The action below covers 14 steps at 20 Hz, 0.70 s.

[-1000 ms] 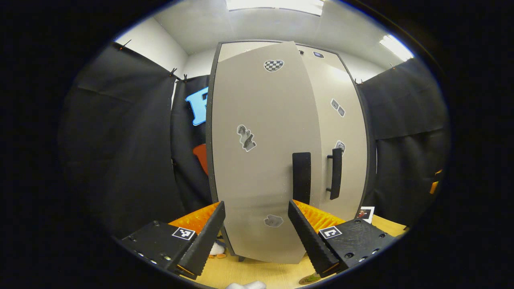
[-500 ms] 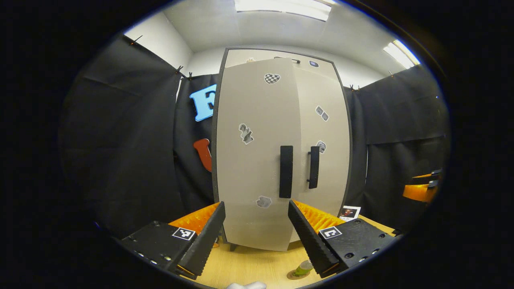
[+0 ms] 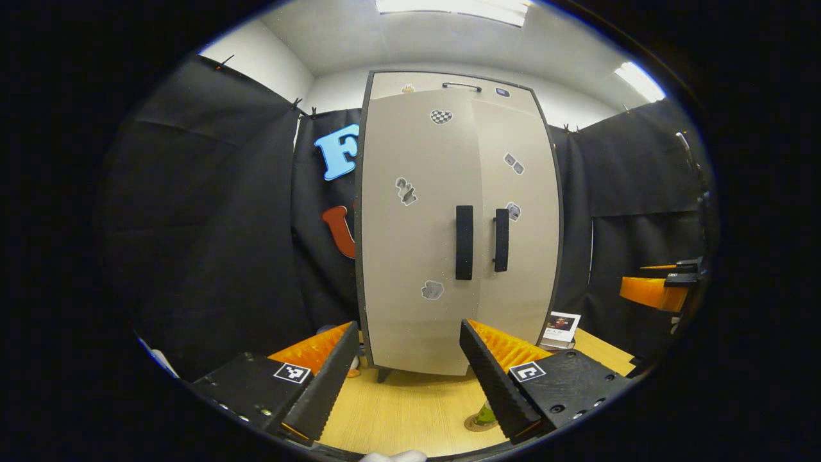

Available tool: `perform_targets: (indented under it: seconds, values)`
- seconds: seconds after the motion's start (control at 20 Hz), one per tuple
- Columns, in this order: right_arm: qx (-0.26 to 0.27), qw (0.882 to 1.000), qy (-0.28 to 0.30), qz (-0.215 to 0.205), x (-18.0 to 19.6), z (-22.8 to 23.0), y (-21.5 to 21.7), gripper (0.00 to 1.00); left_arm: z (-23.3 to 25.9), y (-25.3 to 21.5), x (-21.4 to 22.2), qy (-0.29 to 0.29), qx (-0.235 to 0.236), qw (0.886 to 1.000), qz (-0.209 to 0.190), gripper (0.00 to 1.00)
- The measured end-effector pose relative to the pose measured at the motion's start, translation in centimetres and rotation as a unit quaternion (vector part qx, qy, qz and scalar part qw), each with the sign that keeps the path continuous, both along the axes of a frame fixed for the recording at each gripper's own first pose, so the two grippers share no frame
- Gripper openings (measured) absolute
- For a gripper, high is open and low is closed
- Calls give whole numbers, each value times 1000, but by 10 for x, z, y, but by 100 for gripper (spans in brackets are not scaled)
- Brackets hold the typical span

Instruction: Grasp the bottle in the cabinet with the left hand and place it on the coaster, then close the right door with the right hand and the left door with the left hand.

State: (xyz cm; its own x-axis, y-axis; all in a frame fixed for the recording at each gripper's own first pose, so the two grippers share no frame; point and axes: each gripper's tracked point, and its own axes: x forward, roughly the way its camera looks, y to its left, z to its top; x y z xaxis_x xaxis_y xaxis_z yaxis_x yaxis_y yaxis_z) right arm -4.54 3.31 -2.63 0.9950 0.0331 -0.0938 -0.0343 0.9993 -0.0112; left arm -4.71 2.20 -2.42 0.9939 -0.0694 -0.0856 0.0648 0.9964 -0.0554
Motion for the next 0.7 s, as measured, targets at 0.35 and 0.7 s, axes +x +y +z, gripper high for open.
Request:
perform_targets:
  seconds: [0.35,0.7]
  values:
    - [-16,1000,-4,6,3,2,5,82,4,-1,1,0,-8,1000,-1,96]
    - [-14,1000,-11,18,10,7,10,82,6,2,6,-4,-1,1000,9,96]
